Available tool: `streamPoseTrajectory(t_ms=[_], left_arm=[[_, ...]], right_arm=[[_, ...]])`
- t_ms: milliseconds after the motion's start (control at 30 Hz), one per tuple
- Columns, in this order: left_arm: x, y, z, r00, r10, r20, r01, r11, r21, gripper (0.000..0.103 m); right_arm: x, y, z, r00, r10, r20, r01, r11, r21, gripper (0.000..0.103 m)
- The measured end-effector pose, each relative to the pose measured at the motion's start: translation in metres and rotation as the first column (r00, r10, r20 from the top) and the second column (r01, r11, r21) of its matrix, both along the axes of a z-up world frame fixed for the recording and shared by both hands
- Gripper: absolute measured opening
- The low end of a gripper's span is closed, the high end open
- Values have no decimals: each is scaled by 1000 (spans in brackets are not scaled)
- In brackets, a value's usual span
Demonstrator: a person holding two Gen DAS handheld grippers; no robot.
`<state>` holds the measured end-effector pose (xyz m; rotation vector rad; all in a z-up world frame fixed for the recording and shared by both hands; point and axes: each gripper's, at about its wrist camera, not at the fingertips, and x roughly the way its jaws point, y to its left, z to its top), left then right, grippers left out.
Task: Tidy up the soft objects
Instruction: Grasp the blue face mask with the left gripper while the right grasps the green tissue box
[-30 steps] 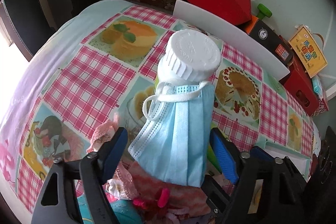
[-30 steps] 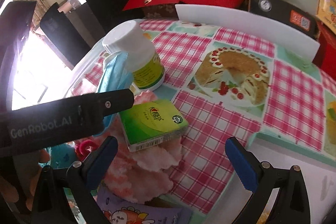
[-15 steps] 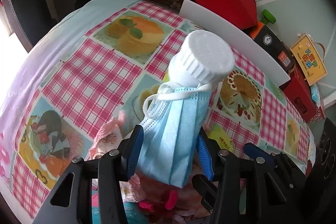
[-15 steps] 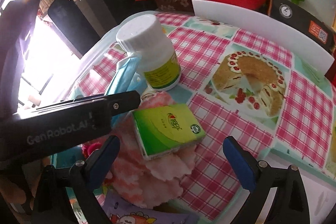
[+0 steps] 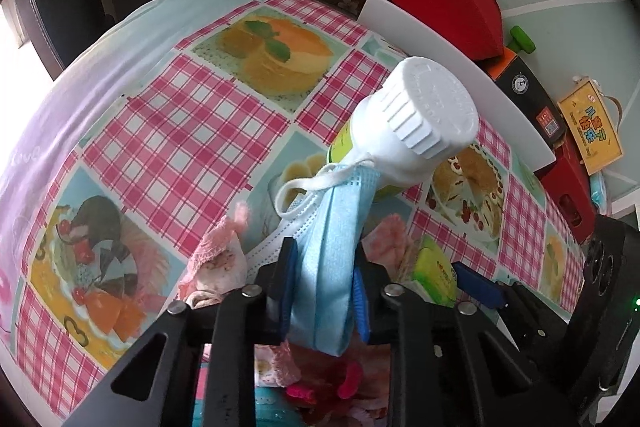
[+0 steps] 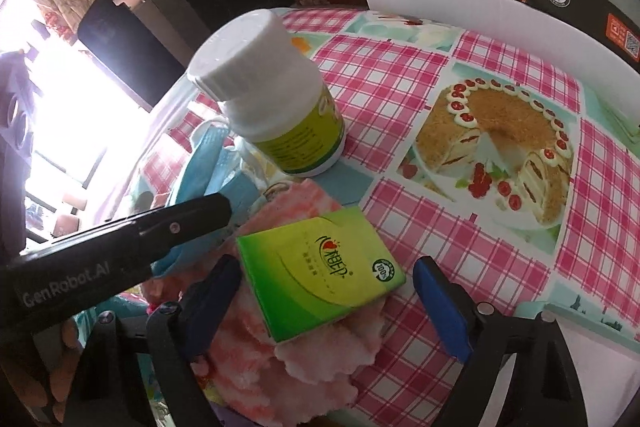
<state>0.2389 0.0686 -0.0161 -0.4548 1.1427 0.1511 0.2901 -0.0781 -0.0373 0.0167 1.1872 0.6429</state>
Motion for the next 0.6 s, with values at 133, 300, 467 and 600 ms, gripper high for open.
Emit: streamPoseTrajectory(t_ms=[133, 300, 467, 600], left_arm=[[-1, 0, 1, 1000, 6, 7, -6, 1000, -6, 22], [-1, 0, 2, 1000, 13, 14, -13, 1000, -12, 22], [-1, 1, 3, 1000, 16, 16, -16, 1000, -17, 22], [-1, 1, 5, 1000, 17, 25, -17, 1000, -16, 21]], right_arm=[[0, 3, -2, 1000, 5, -5, -5, 1000, -22, 90], [3, 6, -3, 1000, 10, -7, -10, 1000, -25, 79], [2, 8, -3, 1000, 14, -9, -15, 1000, -22, 79], [-2, 5, 0, 1000, 13, -9, -13, 1000, -16, 79]])
